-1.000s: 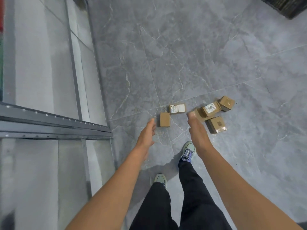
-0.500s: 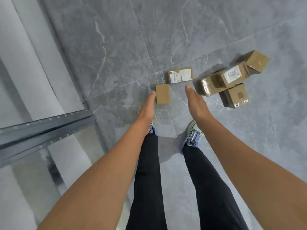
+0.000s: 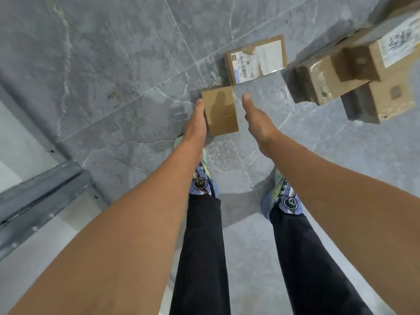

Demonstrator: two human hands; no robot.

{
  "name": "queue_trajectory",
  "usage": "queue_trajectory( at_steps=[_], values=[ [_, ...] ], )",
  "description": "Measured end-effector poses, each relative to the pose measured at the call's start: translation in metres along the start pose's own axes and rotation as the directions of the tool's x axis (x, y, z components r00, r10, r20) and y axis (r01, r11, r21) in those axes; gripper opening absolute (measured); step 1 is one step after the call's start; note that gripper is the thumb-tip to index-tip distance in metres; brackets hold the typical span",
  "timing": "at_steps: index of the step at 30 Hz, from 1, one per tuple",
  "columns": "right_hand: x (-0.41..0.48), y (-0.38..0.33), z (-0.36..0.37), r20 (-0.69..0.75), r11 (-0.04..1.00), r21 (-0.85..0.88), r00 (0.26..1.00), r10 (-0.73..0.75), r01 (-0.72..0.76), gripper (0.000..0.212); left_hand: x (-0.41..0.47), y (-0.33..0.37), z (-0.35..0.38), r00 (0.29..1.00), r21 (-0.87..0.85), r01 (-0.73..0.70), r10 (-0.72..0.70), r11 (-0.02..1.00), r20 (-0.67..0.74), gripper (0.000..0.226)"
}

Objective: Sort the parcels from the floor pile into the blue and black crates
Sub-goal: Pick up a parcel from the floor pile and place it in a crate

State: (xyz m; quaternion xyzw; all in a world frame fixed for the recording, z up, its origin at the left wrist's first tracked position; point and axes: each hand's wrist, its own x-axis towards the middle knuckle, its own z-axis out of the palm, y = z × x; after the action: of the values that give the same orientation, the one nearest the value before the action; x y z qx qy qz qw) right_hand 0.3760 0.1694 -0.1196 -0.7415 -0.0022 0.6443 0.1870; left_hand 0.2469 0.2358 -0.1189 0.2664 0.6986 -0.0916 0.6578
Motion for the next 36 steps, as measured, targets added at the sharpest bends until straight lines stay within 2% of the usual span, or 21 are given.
queue_trajectory(
  at_steps=[3, 7, 13, 20, 26, 30, 36],
  values=[
    [0.027, 0.009, 0.008, 0.029, 0.996, 0.09, 0.999, -0.033, 0.03, 0.071, 0.026, -0.007, 0.009, 1.0, -0.041, 0.01, -0.009, 0.999, 0.025, 0.079],
    [0.039, 0.016, 0.015, 0.084, 0.987, 0.135, 0.991, -0.104, 0.092, 0.062, 0.038, -0.013, 0.018, 0.999, -0.096, -0.03, 0.032, 0.995, 0.015, 0.061],
    [-0.016, 0.014, 0.015, 0.11, 0.979, 0.177, 0.986, -0.122, 0.101, 0.064, -0.018, -0.013, 0.011, 0.996, -0.129, -0.085, 0.079, 0.988, -0.048, 0.065],
    [-0.14, -0.031, -0.034, 0.106, 0.952, 0.269, 0.978, -0.181, 0.147, 0.072, -0.165, 0.044, 0.019, 0.976, -0.09, -0.217, 0.217, 0.972, -0.01, 0.046],
    [-0.268, -0.085, -0.113, 0.044, 0.882, 0.363, 0.941, -0.337, 0.299, 0.094, -0.312, 0.114, 0.051, 0.912, -0.045, -0.401, 0.403, 0.915, 0.081, 0.04],
    [-0.363, -0.114, -0.171, -0.059, 0.809, 0.407, 0.896, -0.441, 0.425, 0.081, -0.403, 0.16, 0.078, 0.843, 0.015, -0.52, 0.51, 0.854, 0.17, 0.04],
    [-0.502, -0.13, -0.245, -0.268, 0.695, 0.497, 0.854, -0.446, 0.519, 0.062, -0.533, 0.213, 0.131, 0.718, 0.086, -0.652, 0.577, 0.753, 0.389, 0.043]
  ],
)
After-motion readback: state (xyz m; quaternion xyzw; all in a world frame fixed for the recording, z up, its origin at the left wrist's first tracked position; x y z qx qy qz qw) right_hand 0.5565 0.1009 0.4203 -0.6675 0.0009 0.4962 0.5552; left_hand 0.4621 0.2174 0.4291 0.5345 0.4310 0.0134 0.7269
